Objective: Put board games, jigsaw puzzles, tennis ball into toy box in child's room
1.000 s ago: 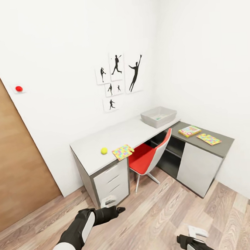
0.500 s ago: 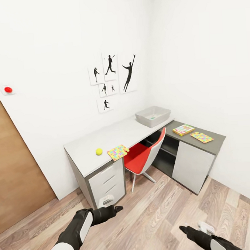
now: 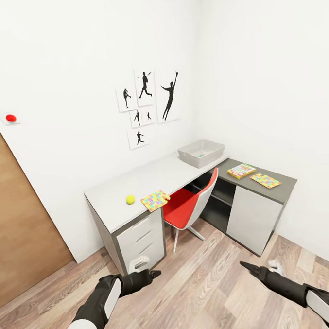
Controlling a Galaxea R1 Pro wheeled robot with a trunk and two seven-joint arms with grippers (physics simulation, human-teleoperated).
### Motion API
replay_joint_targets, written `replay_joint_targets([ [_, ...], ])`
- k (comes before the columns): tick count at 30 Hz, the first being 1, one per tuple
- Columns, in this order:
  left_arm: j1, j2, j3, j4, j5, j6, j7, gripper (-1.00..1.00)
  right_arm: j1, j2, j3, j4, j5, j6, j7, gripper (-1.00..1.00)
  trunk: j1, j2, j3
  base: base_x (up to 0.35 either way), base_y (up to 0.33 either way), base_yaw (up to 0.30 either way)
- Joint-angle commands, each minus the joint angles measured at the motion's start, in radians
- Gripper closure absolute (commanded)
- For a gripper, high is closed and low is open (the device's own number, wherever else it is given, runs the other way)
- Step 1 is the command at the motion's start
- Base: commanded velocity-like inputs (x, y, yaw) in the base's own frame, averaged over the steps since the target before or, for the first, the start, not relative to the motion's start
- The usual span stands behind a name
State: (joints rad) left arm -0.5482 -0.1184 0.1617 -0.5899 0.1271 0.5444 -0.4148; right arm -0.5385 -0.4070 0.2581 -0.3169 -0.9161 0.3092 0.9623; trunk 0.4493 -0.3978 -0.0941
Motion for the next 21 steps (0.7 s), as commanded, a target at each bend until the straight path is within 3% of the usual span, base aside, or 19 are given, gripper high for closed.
replay_joint_targets([
  [1,-0.001,-0.001,0.009,-0.001,0.003,0.005,-0.002,-1.0,-0.001,-0.002,-0.01,-0.021,-0.01,0.012,0.007,-1.0,0.001,-0.002,-0.002,0.0,0.0,0.0],
  [6,-0.001,-0.001,0.024,-0.001,0.003,-0.006,-0.002,-1.0,0.001,-0.007,-0.112,-0.118,-0.011,0.022,0.023,-1.0,0.001,-0.002,-0.002,0.0,0.0,0.0],
  [7,-0.001,0.002,0.032,-0.001,0.004,-0.007,-0.002,-1.0,0.001,-0.008,-0.15,-0.138,-0.011,0.025,0.026,-1.0,0.001,-0.002,-0.002,0.0,0.0,0.0],
  [13,-0.001,0.026,0.058,-0.001,0.007,-0.008,-0.003,-1.0,0.003,-0.001,-0.287,-0.17,-0.011,0.025,0.034,-1.0,0.001,-0.002,-0.002,0.0,0.0,0.0],
  [18,-0.006,0.036,0.065,-0.002,0.019,-0.007,-0.002,-1.0,0.003,0.005,-0.324,-0.176,-0.012,0.026,0.034,-1.0,0.001,-0.002,-0.002,0.0,0.0,0.0],
  [21,-0.023,0.042,0.078,-0.002,0.046,-0.003,-0.001,-1.0,0.003,0.007,-0.333,-0.183,-0.011,0.024,0.034,-1.0,0.001,-0.002,-0.002,0.0,0.0,0.0],
])
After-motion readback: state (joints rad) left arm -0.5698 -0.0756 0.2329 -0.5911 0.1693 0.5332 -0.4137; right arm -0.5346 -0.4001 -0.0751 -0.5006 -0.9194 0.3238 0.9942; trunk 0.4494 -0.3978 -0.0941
